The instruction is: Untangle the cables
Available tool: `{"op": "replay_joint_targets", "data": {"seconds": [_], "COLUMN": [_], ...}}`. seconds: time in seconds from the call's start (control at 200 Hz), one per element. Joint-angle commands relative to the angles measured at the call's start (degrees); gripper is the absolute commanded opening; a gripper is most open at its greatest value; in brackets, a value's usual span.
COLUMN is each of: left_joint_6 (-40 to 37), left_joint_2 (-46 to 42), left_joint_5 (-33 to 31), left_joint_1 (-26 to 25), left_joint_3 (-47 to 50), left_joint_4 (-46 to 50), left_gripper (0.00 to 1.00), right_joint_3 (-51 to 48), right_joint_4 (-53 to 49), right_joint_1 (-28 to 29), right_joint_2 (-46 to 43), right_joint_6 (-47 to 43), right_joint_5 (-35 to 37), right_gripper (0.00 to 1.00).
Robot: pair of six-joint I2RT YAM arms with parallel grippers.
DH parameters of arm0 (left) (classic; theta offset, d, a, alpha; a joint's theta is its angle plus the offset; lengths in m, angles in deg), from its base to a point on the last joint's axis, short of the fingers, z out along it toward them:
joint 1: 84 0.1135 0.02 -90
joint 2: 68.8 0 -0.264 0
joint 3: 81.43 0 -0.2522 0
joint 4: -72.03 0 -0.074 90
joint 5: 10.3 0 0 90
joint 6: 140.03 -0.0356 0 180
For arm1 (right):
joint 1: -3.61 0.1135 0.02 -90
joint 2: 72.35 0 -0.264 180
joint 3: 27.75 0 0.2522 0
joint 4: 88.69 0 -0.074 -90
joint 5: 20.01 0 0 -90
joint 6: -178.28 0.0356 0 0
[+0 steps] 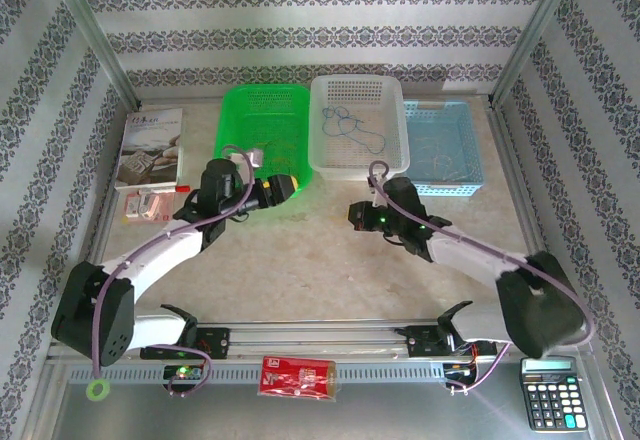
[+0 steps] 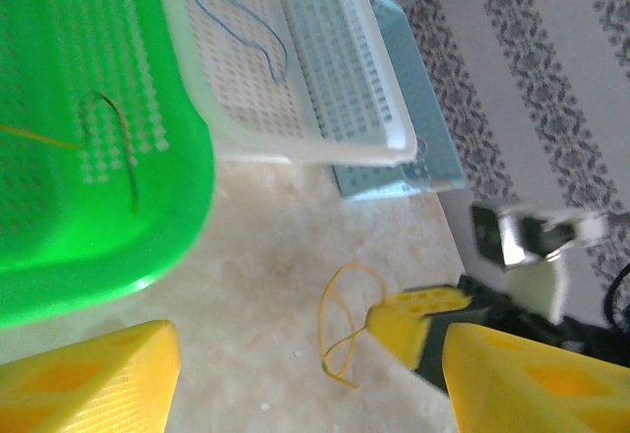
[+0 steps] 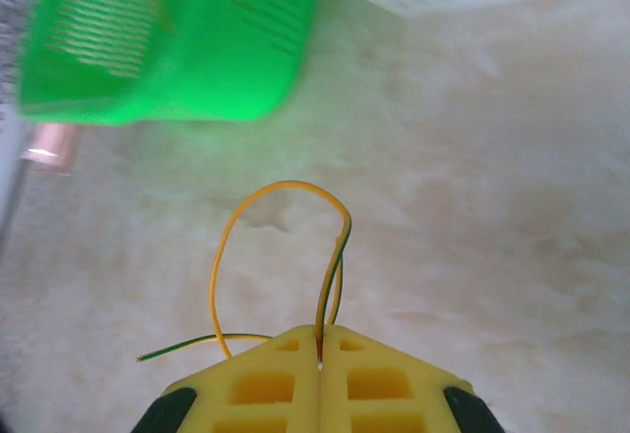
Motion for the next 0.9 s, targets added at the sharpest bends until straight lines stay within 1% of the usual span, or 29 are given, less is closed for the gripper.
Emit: {"op": "replay_joint_targets", "data": {"seconds": [0.0,0.07,0.255,0.33,0.43,0.565,0.799,0.894], "left_joint_6": [1.48,0.51,-5.79,-8.19,-10.41,-12.95,-15.04,-15.84], "left_joint_2": [-1.21,-1.18,-0.58,-0.18,0.14,0.67,0.47,1.03], "left_joint_5": [-0.33,-1.15,-5.02,-8.20,-13.12,-16.90,-22.36,-26.40], "left_joint_1": [-3.59,-5.60,-10.15,-11.80,-13.56,-15.69,-17.40,-17.88], "left_joint_3": [0.99,0.61,-3.35,-4.89,-5.54,-6.05,-4.98,-5.02], "left_joint_4": [-5.68,-5.26,1.63,5.55,8.49,10.63,12.62,14.54], "left_gripper": [0.72,0.73,0.74,0.73,0.73,0.71,0.63,0.61], "right_joint_3": [-0.46,0.26,2.76,3.45,4.33,5.23,6.05,6.69], "right_joint_4": [0.75,-0.35,-3.07,-3.18,-3.21,-3.62,-3.72,-3.69], "right_joint_1": [1.89,3.39,6.81,7.38,8.28,9.41,10.03,10.65], "right_joint_2": [-4.99,-7.03,-9.19,-9.23,-8.90,-8.45,-8.34,-8.64], "right_joint_6": [-0.49,-0.64,-1.43,-1.42,-1.47,-1.66,-1.48,-1.42], "right_joint_5": [-3.38,-3.48,-2.18,-1.99,-1.89,-1.29,-1.28,-1.90], "right_gripper": [0.00,0.00,0.00,0.00,0.00,0.00,0.00,0.00]}}
